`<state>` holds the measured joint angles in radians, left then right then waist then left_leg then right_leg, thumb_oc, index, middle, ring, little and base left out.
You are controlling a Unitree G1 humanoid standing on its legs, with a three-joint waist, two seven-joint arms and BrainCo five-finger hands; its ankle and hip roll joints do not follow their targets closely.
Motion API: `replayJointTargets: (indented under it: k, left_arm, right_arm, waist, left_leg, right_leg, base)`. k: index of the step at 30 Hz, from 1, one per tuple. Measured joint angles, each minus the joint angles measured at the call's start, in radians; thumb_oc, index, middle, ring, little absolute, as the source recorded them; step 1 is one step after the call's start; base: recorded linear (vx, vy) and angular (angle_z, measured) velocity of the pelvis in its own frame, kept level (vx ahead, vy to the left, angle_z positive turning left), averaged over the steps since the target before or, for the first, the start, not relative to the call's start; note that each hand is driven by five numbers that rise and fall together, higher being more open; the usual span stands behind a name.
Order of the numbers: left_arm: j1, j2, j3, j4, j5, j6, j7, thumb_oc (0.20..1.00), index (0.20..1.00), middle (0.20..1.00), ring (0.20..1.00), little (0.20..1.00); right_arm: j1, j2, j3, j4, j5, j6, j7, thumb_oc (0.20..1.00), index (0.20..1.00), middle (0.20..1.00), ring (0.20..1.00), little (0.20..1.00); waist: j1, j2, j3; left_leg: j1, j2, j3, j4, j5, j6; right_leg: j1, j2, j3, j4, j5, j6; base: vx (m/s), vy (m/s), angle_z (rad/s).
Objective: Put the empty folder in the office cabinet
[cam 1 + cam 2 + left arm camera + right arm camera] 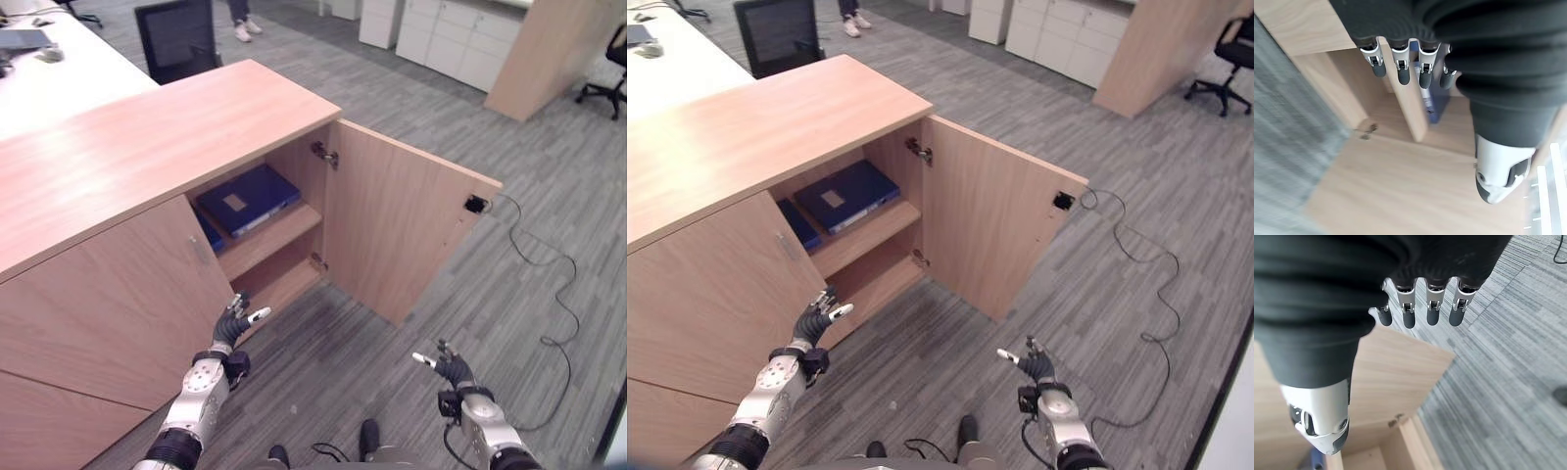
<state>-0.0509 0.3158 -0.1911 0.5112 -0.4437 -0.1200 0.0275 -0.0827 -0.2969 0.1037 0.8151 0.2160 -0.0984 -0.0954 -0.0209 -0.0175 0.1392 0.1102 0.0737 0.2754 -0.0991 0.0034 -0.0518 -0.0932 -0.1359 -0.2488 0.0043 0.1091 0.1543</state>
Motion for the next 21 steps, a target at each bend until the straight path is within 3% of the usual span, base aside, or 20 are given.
replayJointTargets:
  k: [2,5,10,11,13,14,16,17,20,21]
  left_arm:
    - [0.012,-0.015,-0.004,0.007,0.000,0.000,-0.019,1.000,1.000,1.000,1.000,1.000]
    - [0.019,-0.041,0.005,0.027,-0.002,0.001,-0.031,1.000,1.000,1.000,1.000,1.000]
    - [0.045,-0.073,0.044,0.061,-0.047,0.014,-0.039,1.000,1.000,1.000,1.000,1.000]
    - [0.053,-0.072,0.046,0.061,-0.059,0.015,-0.040,1.000,1.000,1.000,1.000,1.000]
    - [0.050,-0.077,0.057,0.068,-0.062,0.027,-0.039,1.000,1.000,1.000,1.000,1.000]
    - [0.050,-0.080,0.060,0.068,-0.071,0.029,-0.038,1.000,1.000,1.000,1.000,1.000]
    - [0.057,-0.095,0.064,0.071,-0.082,0.030,-0.039,1.000,1.000,1.000,1.000,1.000]
    - [0.055,-0.105,0.063,0.070,-0.082,0.030,-0.040,1.000,1.000,1.000,1.000,1.000]
    - [0.033,-0.117,0.047,0.071,-0.082,0.029,-0.044,1.000,1.000,1.000,1.000,1.000]
    - [0.040,-0.116,0.028,0.077,-0.082,0.030,-0.046,1.000,1.000,1.000,1.000,1.000]
  right_arm:
    - [0.023,-0.016,-0.002,-0.001,0.000,0.002,-0.014,1.000,1.000,1.000,1.000,1.000]
    - [0.062,-0.031,-0.002,0.002,0.000,0.006,-0.016,1.000,1.000,1.000,1.000,1.000]
    - [0.068,-0.035,-0.017,0.009,0.001,0.018,-0.013,1.000,1.000,1.000,1.000,1.000]
    - [0.067,-0.036,-0.027,0.011,0.001,0.018,-0.013,1.000,1.000,1.000,1.000,1.000]
    - [0.066,-0.044,-0.038,0.009,0.001,0.016,-0.015,1.000,1.000,1.000,1.000,1.000]
    - [0.068,-0.050,-0.039,0.011,0.001,0.022,-0.015,1.000,1.000,1.000,1.000,1.000]
    - [0.067,-0.062,-0.040,0.009,0.001,0.023,-0.019,1.000,1.000,1.000,1.000,1.000]
    - [0.064,-0.069,-0.039,0.009,0.001,0.023,-0.022,1.000,1.000,1.000,1.000,1.000]
    - [0.065,-0.078,-0.039,0.010,0.001,0.025,-0.024,1.000,1.000,1.000,1.000,1.000]
    - [0.060,-0.077,-0.038,0.010,0.001,0.025,-0.024,1.000,1.000,1.000,1.000,1.000]
  waist:
    - [-0.036,0.028,0.012]
    - [-0.044,0.046,0.018]
    - [-0.042,0.048,0.013]
    - [-0.040,0.050,0.013]
    - [-0.028,0.037,0.014]
    - [-0.022,0.034,0.017]
    - [-0.026,0.025,0.021]
    - [-0.025,0.024,0.020]
    - [-0.025,0.020,0.022]
    - [-0.017,0.018,0.018]
  left_leg:
    - [0.002,0.018,-0.009,0.009,0.010,-0.013]
    - [0.025,0.035,-0.012,0.010,0.011,-0.019]
    - [0.035,0.060,-0.013,0.117,0.014,-0.028]
    - [0.019,0.068,-0.018,0.174,0.006,-0.039]
    - [-0.092,0.087,-0.056,0.421,0.009,-0.055]
    - [-0.135,0.091,-0.095,0.525,0.034,-0.088]
    - [-0.195,0.094,-0.176,0.656,0.078,-0.110]
    - [-0.204,0.093,-0.160,0.647,0.069,-0.101]
    - [-0.209,0.087,-0.119,0.460,0.066,-0.096]
    - [-0.171,0.072,-0.106,0.216,0.069,-0.098]
  right_leg:
    - [0.021,0.020,-0.013,-0.021,-0.007,-0.010]
    - [0.079,0.050,-0.019,-0.092,0.013,-0.038]
    - [0.107,0.071,0.012,-0.088,-0.020,-0.082]
    - [0.101,0.070,0.014,-0.069,-0.040,-0.091]
    - [0.095,0.058,0.025,-0.028,-0.060,-0.113]
    - [0.103,0.060,0.044,-0.023,-0.071,-0.145]
    - [0.136,0.063,0.066,-0.022,-0.085,-0.187]
    - [0.140,0.063,0.074,-0.026,-0.087,-0.189]
    - [0.143,0.072,0.083,-0.039,-0.088,-0.190]
    - [0.162,0.093,0.097,-0.078,-0.078,-0.175]
  base:
    - [0.20,-0.233,0.09]
    - [0.14,-0.204,-0.01]
    - [0.10,-0.222,-0.26]
    - [-0.01,-0.128,-0.43]
    - [0.05,-0.159,-0.32]
    - [0.11,-0.098,-0.30]
    - [0.13,-0.006,-0.33]
    - [0.14,0.042,-0.27]
    - [0.22,0.106,-0.14]
    - [0.32,0.186,-0.25]
